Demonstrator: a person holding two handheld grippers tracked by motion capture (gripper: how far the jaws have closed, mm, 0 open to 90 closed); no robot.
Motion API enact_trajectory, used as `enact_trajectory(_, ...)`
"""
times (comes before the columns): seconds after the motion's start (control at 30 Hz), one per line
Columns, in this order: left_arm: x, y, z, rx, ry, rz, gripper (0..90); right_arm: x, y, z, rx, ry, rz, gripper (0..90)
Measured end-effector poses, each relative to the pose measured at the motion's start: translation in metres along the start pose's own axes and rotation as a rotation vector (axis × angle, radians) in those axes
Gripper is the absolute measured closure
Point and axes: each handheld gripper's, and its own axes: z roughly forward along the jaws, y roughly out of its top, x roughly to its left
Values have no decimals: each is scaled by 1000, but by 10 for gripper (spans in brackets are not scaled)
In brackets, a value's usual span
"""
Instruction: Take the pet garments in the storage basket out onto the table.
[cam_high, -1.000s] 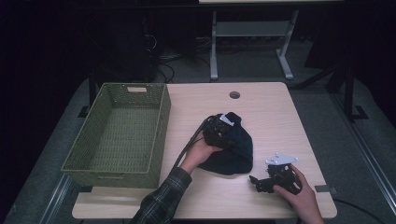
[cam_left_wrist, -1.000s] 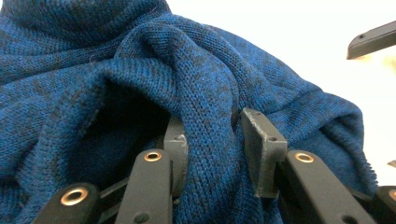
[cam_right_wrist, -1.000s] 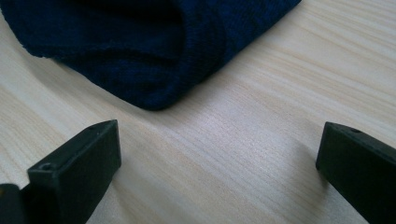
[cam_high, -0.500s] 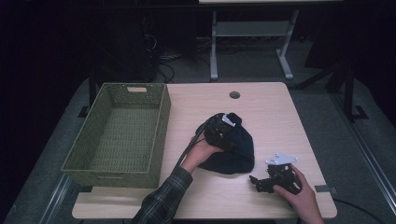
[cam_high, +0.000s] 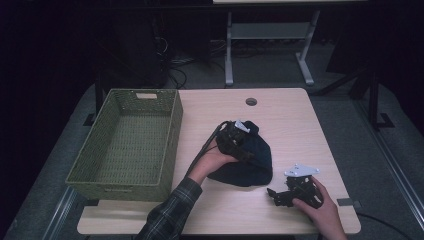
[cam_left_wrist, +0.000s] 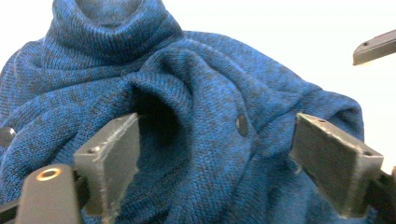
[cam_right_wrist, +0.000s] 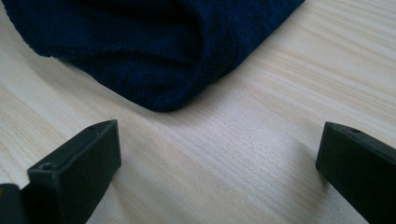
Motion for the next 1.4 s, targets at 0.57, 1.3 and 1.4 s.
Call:
enact_trajectory(0.57,-17,4,-32,-41,24,22,143,0,0,0,2,-1,-5,0)
enact_trajectory(1.3,-21,-33,-69,-68,63,-20,147,0,0,0,2,-1,-6,0)
enact_trajectory(1.4,-22,-40,-73,-71,70,-20,147,0,0,0,2,-1,-6,0)
